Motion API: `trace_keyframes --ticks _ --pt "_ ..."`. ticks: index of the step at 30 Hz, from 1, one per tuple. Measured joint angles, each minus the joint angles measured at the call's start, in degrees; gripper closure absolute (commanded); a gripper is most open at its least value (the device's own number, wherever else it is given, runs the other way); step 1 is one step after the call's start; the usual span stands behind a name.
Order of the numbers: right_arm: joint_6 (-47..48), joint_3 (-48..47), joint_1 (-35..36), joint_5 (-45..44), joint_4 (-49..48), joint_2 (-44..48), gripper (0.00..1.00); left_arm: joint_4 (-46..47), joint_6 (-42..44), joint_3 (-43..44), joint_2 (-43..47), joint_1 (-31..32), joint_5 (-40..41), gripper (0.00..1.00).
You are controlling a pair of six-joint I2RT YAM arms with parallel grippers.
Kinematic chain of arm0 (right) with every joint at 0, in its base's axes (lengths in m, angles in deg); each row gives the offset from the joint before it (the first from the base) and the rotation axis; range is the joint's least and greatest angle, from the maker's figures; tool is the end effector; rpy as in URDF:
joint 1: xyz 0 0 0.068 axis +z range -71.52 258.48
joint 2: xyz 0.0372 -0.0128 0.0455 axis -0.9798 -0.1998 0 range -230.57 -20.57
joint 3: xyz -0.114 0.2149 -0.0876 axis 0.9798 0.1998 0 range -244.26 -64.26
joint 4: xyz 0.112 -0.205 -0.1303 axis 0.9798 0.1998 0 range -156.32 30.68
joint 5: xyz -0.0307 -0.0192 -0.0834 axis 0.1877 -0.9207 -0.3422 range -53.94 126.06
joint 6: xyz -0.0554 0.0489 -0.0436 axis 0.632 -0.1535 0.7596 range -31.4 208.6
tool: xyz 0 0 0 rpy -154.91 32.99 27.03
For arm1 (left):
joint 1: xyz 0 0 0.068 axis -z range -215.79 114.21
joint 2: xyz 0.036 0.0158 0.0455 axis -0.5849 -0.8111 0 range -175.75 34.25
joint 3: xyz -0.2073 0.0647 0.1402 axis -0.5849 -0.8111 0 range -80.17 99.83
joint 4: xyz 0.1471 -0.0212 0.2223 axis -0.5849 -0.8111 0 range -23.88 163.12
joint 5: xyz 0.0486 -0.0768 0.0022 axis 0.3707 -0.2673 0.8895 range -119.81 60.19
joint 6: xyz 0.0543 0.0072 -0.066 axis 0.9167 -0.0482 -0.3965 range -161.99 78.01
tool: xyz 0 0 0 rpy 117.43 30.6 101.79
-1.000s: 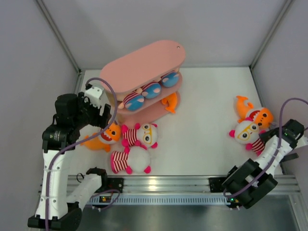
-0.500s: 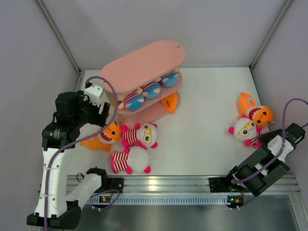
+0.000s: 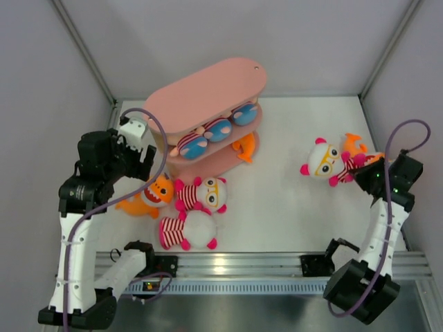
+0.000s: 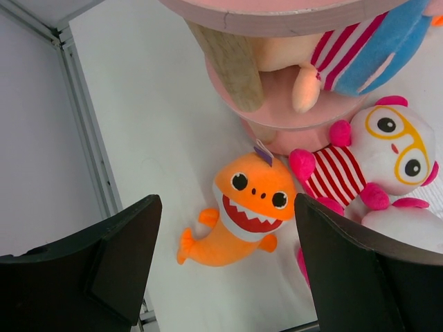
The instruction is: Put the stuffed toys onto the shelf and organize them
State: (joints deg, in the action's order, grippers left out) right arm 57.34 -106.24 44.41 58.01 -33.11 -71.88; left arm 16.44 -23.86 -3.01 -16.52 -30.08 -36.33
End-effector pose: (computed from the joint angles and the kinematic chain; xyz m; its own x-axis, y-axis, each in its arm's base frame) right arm 0.2049 -0.1044 0.2289 -0.3276 0.8026 -0.4986 0.5398 0.5921 0.5984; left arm 0.1878 -0.0273 0.3968 -0.4157 0.3524 -0.8385 0.3429 0.9146 0.2144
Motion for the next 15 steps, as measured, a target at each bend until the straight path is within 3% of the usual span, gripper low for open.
trace_keyframes --ticks 7,11,15 --pt "-16.0 -18.9 6.9 1.7 0.9 3.2 1.0 0.0 0.0 0.0 0.5 0.0 1.9 0.16" --pt "-24.7 -32.5 20.7 -4.0 0.2 -0.9 1.0 0.0 0.0 -0.2 1.1 0.0 4.3 0.15" --pt "-31.0 -47.7 40.2 -12.9 -2.8 -9.8 1.0 -0.1 0.0 -1.3 1.8 0.0 5.9 0.15"
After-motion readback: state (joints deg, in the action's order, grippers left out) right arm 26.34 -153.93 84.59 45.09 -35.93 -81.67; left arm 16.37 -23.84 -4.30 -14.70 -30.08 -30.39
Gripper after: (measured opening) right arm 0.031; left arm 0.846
